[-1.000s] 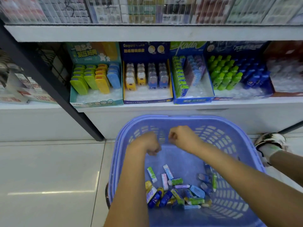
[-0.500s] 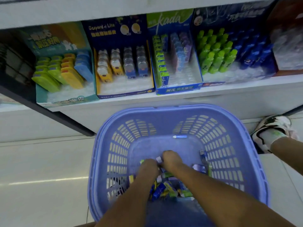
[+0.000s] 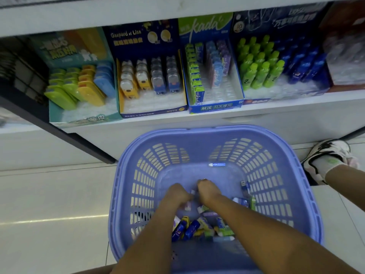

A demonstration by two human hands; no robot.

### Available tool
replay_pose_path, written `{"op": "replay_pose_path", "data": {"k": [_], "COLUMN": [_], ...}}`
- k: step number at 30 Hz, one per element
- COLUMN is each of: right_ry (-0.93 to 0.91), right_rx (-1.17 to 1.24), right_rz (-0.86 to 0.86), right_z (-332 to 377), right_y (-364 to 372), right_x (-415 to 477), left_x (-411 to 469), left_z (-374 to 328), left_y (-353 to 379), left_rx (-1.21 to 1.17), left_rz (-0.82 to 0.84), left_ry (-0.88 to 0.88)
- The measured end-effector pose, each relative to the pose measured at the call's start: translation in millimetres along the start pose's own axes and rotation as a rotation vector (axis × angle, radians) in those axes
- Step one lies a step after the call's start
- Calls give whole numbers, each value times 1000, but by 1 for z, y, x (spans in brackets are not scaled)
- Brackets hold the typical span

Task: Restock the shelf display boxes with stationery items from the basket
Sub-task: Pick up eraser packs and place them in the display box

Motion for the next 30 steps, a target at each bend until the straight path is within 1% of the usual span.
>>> {"op": "replay_pose_path", "data": {"k": [2,5,6,8,10,11,12,14,16,18,19,20,23,27,30], "right_ry": [23,88,99,79,11,-30,-87,-235,-375,-452,-475,-493,-501,-524,-517], "right_rx": [-33,31,94,353,696,832,919,1005,1018,974,931,859,607,518,498], "right_rz": [43,131,166,226,186,133,66,-113,-367,-639,-724,-774,-811,-796,-743], "right_z": [-10,-23,-24,-20,-10,-5,0,13,26,36,40,45,59,66,69], "right_y": [-8,-30,-41,-72,-118,-144,-170,-221,-268,-307,-321,-333,-348,-348,-350], "right_x": [-5,-14,-18,-29,-49,-62,-75,-103,-127,-140,-139,-135,-113,-86,-75], "left_x": [-6,-25,-33,-53,-73,-83,-93,-112,-128,-140,-143,-145,-144,-139,-137], "left_z": [-4,-18,-24,-36,-48,-55,-61,-72,-79,-84,-84,-84,-80,-76,-76], "left_y": [-19,-54,-65,-88,-110,-121,-131,-150,-165,-175,-179,-181,-184,-184,-184], "left_rx": [-261,-628,-727,-851,-947,-997,-1043,-1109,-1142,-1185,-1217,-1251,-1305,-1329,-1320], "left_rz": [41,106,124,146,156,156,152,139,114,70,39,4,-105,-206,-231], "left_ry": [28,77,114,225,366,435,505,644,762,831,842,840,795,715,711]}}
Point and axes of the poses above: each hand's wrist, its own x-axis towards the middle knuckle, its own y-axis out of the palm, z = x × y, the point moved 4 cm from there along x, towards the middle knuckle, and after that the axes turned 11 degrees about x, right-handed, at the moved point
